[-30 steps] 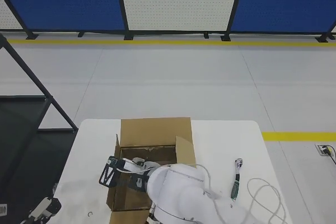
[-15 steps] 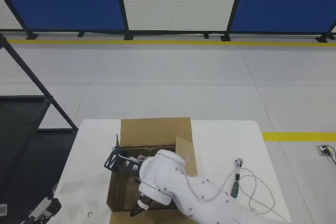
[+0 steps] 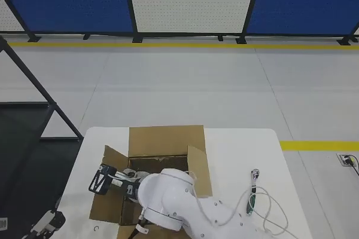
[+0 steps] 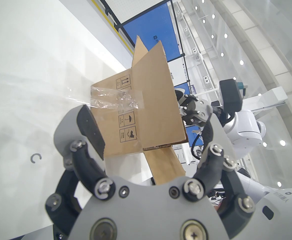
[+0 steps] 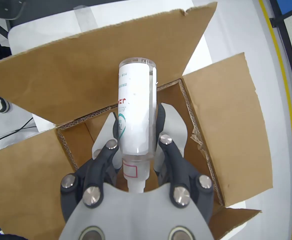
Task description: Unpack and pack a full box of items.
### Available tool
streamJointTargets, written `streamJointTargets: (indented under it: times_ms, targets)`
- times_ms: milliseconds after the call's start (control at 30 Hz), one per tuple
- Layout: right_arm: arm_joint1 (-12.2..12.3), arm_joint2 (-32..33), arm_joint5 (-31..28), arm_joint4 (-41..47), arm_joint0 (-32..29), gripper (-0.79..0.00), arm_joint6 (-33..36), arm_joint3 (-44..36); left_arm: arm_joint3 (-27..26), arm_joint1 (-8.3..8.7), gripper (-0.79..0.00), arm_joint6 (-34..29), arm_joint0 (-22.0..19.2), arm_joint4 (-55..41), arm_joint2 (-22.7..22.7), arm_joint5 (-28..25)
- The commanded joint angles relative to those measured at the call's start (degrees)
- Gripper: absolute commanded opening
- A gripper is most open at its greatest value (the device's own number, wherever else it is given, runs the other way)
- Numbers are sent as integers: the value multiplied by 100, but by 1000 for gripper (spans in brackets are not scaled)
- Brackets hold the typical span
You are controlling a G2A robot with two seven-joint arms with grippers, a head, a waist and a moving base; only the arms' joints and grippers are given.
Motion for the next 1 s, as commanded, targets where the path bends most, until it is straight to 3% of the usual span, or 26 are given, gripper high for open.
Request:
streamJointTargets:
  times_ms: [0, 167, 400, 800, 967]
  targets:
    - [-14, -2, -122, 41, -6, -785, -15, 81, 0, 0, 0, 0, 0, 0, 0, 0]
    - [-179, -209, -343, 277, 184, -785, -190, 675, 0, 0, 0, 0, 0, 0, 0, 0]
    - [-400, -338, -207, 274, 481, -785, -339, 1127, 0, 0, 0, 0, 0, 0, 0, 0]
    - [-448, -145, -201, 146, 333, -785, -322, 1159, 0, 0, 0, 0, 0, 0, 0, 0]
    - [-402, 27, -250, 27, 168, -785, -254, 1002, -2, -1, 0, -126, -100, 327, 268, 25]
